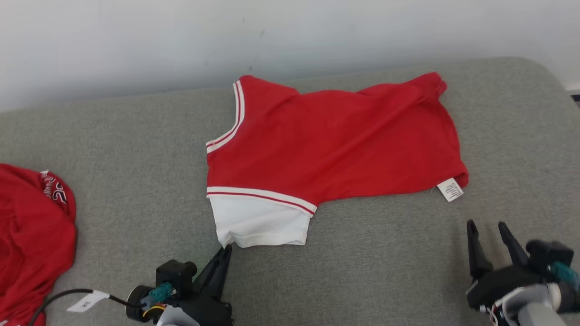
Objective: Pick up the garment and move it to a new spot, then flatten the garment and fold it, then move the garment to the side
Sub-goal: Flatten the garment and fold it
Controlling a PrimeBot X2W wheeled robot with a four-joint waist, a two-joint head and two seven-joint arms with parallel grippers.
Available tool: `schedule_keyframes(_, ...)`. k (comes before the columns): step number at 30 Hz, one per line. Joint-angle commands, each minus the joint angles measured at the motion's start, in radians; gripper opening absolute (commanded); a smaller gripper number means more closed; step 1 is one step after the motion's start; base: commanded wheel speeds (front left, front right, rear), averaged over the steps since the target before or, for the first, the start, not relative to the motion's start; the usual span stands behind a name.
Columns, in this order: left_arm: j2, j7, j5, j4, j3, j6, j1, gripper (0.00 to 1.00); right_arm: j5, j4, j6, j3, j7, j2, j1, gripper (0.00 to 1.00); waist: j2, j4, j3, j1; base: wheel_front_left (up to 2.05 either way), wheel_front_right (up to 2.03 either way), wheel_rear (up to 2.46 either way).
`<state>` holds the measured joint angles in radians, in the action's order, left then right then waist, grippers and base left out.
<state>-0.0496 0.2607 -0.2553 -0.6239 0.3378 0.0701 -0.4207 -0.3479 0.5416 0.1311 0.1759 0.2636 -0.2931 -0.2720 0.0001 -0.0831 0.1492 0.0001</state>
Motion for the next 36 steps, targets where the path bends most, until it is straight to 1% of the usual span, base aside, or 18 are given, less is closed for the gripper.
schedule_keyframes(1, -0.002, 0.005, -0.006, 0.015, 0.004, 0.008, 0.004, 0.00, 0.000, 0.030, -0.001, 0.005, 0.001, -0.002, -0.040, 1.00, -0.0001, 0.021, 0.030, -0.0001, 0.00, 0.00, 0.00)
schedule_keyframes(4, -0.002, 0.005, -0.003, 0.038, 0.008, 0.011, -0.007, 0.00, 0.010, 0.115, -0.001, 0.019, 0.001, -0.005, -0.123, 1.00, -0.0001, 0.032, 0.055, -0.0001, 0.00, 0.00, 0.00)
schedule_keyframes(9, -0.009, 0.005, 0.003, 0.065, 0.006, 0.014, -0.022, 0.00, 0.052, 0.249, -0.001, -0.005, 0.001, 0.010, -0.247, 1.00, -0.0001, 0.047, 0.092, -0.0001, 0.00, 0.00, 0.00)
schedule_keyframes(14, -0.018, 0.005, 0.010, 0.090, 0.005, 0.009, -0.029, 0.00, 0.091, 0.315, -0.001, -0.039, 0.001, 0.022, -0.315, 1.00, -0.0001, 0.062, 0.119, -0.0001, 0.00, 0.00, 0.00)
schedule_keyframes(17, -0.020, 0.005, 0.012, 0.099, 0.004, 0.009, -0.028, 0.00, 0.107, 0.327, -0.001, -0.056, 0.001, 0.023, -0.337, 1.00, -0.0001, 0.067, 0.128, -0.0001, 0.00, 0.00, 0.00)
schedule_keyframes(18, -0.024, 0.004, 0.013, 0.108, 0.003, 0.008, -0.031, 0.00, 0.124, 0.335, -0.001, -0.075, 0.001, 0.023, -0.351, 0.92, -0.0001, 0.069, 0.136, -0.0001, 0.00, 0.00, 0.00)
schedule_keyframes(19, -0.026, 0.004, 0.013, 0.112, 0.002, 0.007, -0.033, 0.00, 0.131, 0.339, -0.001, -0.083, 0.001, 0.024, -0.354, 0.74, -0.0001, 0.070, 0.141, -0.0001, 0.00, 0.00, 0.00)
schedule_keyframes(20, -0.026, 0.004, 0.013, 0.112, 0.002, 0.007, -0.033, 0.00, 0.131, 0.339, -0.001, -0.083, 0.001, 0.024, -0.354, 0.74, -0.0001, 0.070, 0.141, -0.0001, 0.00, 0.00, 0.00)
schedule_keyframes(22, -0.028, 0.004, 0.014, 0.121, -0.001, 0.005, -0.036, 0.00, 0.149, 0.340, -0.001, -0.091, 0.001, 0.026, -0.363, 0.40, -0.0001, 0.071, 0.146, -0.0001, 0.00, 0.00, 0.00)
schedule_keyframes(24, -0.029, 0.004, 0.015, 0.131, -0.004, 0.001, -0.036, 0.00, 0.166, 0.332, -0.001, -0.096, 0.001, 0.025, -0.368, 0.00, -0.0001, 0.070, 0.148, -0.0001, 0.00, 0.00, 0.00)
schedule_keyframes(27, -0.029, 0.004, 0.003, 0.166, -0.023, -0.004, -0.032, 0.00, 0.179, 0.310, -0.001, -0.101, 0.001, 0.017, -0.343, 0.00, -0.0001, 0.064, 0.142, -0.0001, 0.00, 0.00, 0.00)
schedule_keyframes(31, -0.026, 0.004, -0.026, 0.234, -0.062, -0.002, -0.003, 0.00, 0.187, 0.245, -0.001, -0.087, 0.001, -0.011, -0.286, 0.00, -0.0001, 0.051, 0.116, -0.0001, 0.00, 0.00, 0.00)
schedule_keyframes(36, -0.026, 0.005, -0.083, 0.343, -0.140, 0.004, 0.033, 0.00, 0.184, 0.154, -0.001, -0.055, 0.001, -0.078, -0.206, 0.00, -0.0001, 0.027, 0.061, -0.0001, 0.00, 0.00, 0.00)
